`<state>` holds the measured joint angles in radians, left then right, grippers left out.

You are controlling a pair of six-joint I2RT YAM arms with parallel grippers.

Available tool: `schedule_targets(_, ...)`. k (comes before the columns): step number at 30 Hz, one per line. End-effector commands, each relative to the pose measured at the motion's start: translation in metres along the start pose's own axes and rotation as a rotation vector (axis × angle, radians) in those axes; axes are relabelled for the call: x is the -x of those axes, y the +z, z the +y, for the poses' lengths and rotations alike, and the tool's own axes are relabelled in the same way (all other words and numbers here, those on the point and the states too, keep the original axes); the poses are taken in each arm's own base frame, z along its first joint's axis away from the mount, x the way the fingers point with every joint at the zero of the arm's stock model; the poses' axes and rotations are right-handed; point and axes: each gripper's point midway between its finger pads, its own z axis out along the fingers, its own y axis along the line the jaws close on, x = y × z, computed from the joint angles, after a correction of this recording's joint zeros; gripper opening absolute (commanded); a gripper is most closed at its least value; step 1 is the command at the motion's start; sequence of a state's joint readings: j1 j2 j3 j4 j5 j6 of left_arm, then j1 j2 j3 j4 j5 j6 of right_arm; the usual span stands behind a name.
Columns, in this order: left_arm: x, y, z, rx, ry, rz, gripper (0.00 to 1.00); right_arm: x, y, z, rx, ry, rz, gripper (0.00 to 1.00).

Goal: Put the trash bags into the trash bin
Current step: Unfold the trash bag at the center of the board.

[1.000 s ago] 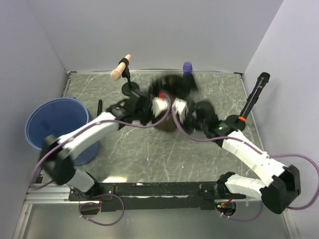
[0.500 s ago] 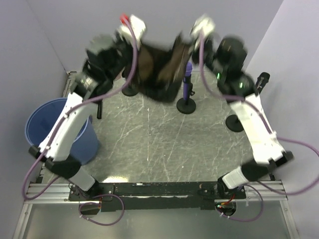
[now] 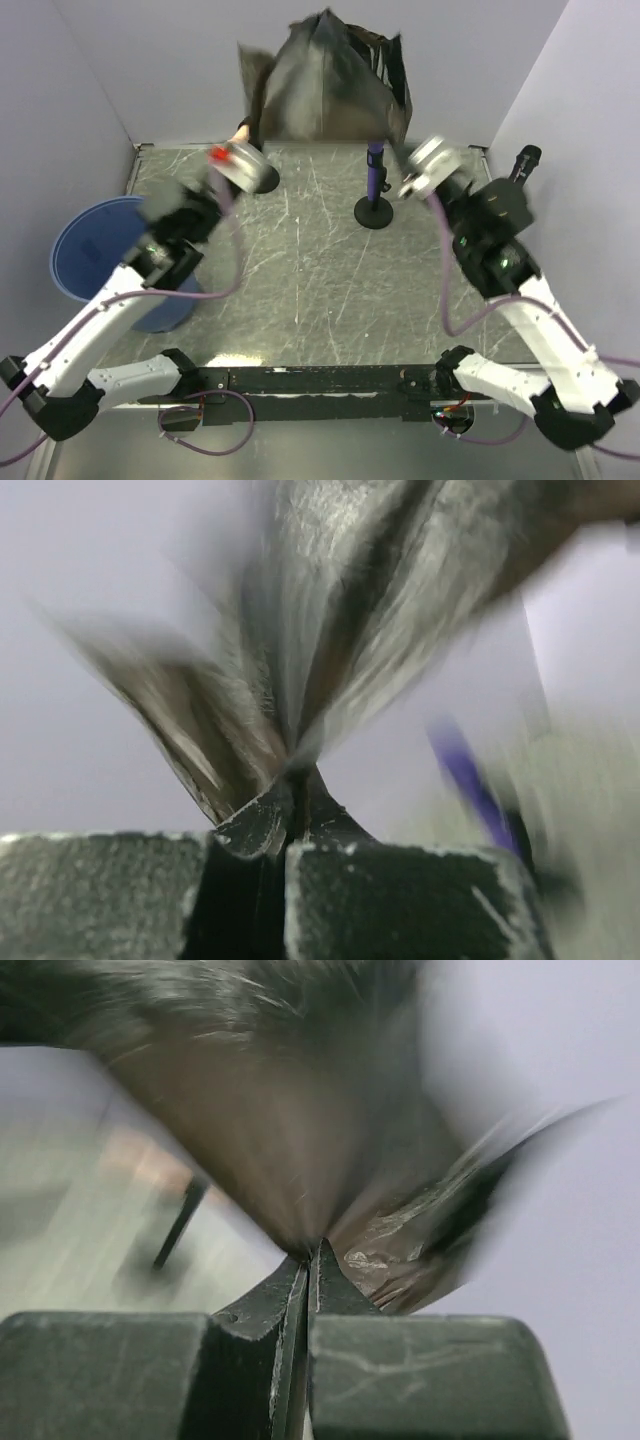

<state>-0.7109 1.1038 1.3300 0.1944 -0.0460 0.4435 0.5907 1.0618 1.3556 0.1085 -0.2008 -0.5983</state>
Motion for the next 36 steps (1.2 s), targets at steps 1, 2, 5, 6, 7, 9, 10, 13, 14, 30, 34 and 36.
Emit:
schedule_targets(1,-0.259,-0.141,-0.163,-0.711,0.051,0.832,0.01,-0.211,-0.119,0.172,0.541,0.213,0.750,0.00)
schedule_targets(2,-0.267,-0.177,-0.183,-0.873,-0.016,0.944,0.01,-0.209,-0.145,0.197,0.636,0.310,0.752,0.00)
schedule_targets(5,-0.250,-0.186,-0.193,-0.902,-0.170,1.037,0.01,-0.173,-0.178,0.219,0.714,0.398,0.619,0.00)
schedule_targets(6,-0.241,-0.176,-0.187,-0.862,-0.180,1.015,0.01,-0.167,-0.176,0.213,0.683,0.389,0.594,0.00)
schedule_targets(7,-0.229,-0.163,-0.181,-0.841,-0.165,0.959,0.01,-0.162,-0.169,0.205,0.647,0.371,0.573,0.00)
schedule_targets(9,-0.200,-0.125,-0.161,-0.741,-0.125,0.804,0.01,-0.149,-0.139,0.176,0.554,0.325,0.532,0.00)
schedule_targets(10,-0.188,-0.107,-0.146,-0.649,-0.111,0.744,0.01,-0.144,-0.125,0.161,0.485,0.316,0.520,0.00)
schedule_targets(13,-0.145,-0.048,-0.091,-0.347,-0.056,0.542,0.01,-0.121,-0.067,0.109,0.337,0.340,0.489,0.00)
schedule_targets(14,-0.135,-0.035,-0.076,-0.288,-0.039,0.508,0.01,-0.114,-0.049,0.092,0.299,0.350,0.483,0.00)
schedule_targets(30,-0.091,0.020,0.016,0.074,-0.320,0.555,0.01,-0.103,-0.046,0.102,0.510,0.768,0.300,0.99)
schedule_targets(34,-0.063,0.028,0.033,0.116,-0.328,0.488,0.01,-0.108,-0.053,0.143,0.592,0.885,0.306,0.99)
schedule_targets(36,-0.057,0.030,0.040,0.136,-0.322,0.474,0.01,-0.104,-0.056,0.160,0.646,0.866,0.305,0.99)
